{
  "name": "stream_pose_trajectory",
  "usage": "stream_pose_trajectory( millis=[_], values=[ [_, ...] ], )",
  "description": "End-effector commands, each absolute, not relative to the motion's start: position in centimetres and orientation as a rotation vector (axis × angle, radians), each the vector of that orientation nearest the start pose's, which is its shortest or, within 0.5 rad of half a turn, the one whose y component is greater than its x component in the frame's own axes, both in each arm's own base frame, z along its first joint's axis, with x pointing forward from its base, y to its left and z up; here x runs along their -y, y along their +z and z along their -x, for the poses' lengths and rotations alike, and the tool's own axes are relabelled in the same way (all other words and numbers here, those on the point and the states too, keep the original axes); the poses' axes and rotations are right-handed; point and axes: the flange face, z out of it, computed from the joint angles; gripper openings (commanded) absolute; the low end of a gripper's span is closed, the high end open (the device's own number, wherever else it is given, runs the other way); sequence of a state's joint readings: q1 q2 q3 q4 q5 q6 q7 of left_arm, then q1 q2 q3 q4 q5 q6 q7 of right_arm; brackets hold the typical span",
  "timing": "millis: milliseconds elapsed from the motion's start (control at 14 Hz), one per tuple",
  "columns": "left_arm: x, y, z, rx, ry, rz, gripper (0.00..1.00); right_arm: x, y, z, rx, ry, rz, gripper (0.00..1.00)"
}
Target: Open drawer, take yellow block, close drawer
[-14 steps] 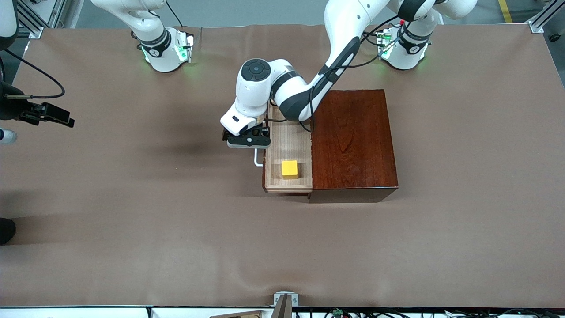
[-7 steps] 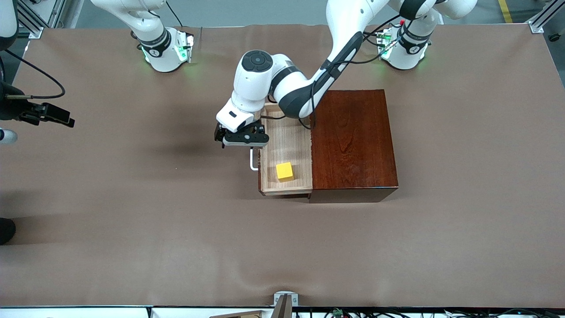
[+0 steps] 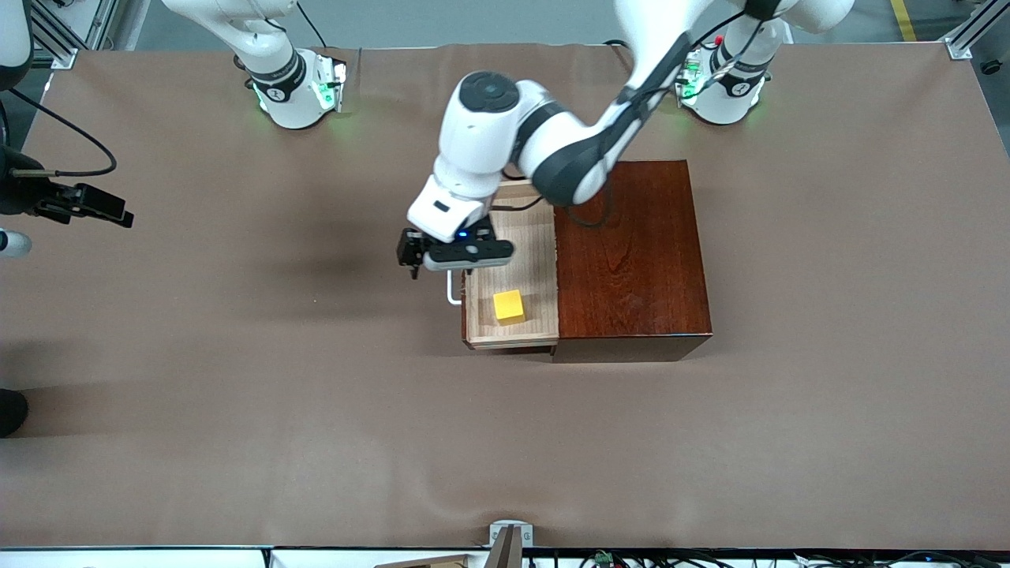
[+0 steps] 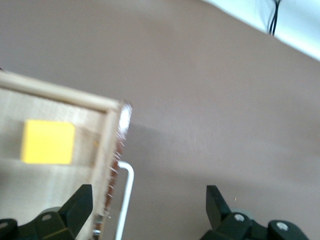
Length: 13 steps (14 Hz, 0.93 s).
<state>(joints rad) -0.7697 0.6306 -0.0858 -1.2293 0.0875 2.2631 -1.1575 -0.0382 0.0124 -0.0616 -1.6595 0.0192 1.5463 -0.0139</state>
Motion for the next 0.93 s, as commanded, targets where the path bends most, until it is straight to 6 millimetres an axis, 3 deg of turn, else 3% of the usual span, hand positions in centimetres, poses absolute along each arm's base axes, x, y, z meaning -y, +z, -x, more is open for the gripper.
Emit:
stream_pose_trajectory(
  millis=[0,143,287,573,788,860],
  values=[
    [52.3,48.3,-53.1,0.56,-0.366,3.354,1.0,3.6,57.7,-54.8,-0.197,0.179,3.108,1.0],
    [48.1,50.0,-55.2,0.595,-0.326,3.304,1.0,0.8,58.1,-54.8,-0.301,0.184,3.055,1.0],
    [42.9,51.5,-57.0,0.659,-0.238,3.278,1.0,-3.6,58.6,-54.8,-0.467,0.193,2.969,1.0],
    [32.4,53.9,-58.6,0.559,-0.086,3.228,1.0,-17.7,59.6,-53.5,-0.82,0.189,2.837,1.0],
    [25.5,56.1,-59.3,0.487,-0.013,3.193,1.0,-30.3,57.8,-52.1,-1.256,0.191,2.664,1.0],
    [23.3,56.8,-59.4,0.468,0.003,3.187,1.0,-33.6,56.7,-51.8,-1.363,0.202,2.615,1.0]
  ],
)
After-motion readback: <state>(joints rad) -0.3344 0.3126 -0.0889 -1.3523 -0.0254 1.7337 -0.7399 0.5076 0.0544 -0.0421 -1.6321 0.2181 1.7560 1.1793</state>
